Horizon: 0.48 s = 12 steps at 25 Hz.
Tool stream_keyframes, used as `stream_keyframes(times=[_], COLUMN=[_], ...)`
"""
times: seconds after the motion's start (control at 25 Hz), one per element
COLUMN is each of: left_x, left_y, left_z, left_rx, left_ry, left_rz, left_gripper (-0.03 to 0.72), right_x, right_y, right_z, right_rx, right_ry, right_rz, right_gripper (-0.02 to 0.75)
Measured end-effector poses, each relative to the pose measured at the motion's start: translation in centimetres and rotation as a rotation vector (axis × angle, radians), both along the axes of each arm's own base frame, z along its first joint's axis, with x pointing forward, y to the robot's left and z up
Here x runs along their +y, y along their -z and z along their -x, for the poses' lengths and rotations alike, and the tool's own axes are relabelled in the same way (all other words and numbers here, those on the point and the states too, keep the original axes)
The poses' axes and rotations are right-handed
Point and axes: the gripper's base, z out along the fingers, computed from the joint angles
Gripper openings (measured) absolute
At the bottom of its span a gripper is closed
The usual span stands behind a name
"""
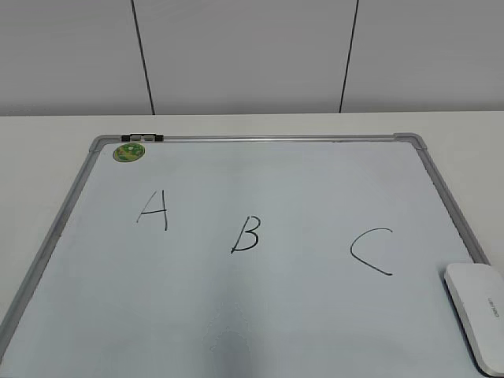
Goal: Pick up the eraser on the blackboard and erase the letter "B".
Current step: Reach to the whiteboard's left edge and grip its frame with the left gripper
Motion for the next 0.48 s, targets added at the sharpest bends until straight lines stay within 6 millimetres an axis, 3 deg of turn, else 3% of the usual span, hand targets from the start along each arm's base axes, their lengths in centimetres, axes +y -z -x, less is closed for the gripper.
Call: stream_keyframes(times=[0.48], left_x=[0.0], left_y=[0.0], left_z=[-0.12], left_rx=[0.008], left_ry=[0.0], left_rz=[0.0], left_gripper=[0.231], right_x=[0.0], right_y=[-0.03], right_z=[-0.02], right_rx=[-0.004], right_ry=[0.0], right_rz=[0.0], right_gripper=[0.519])
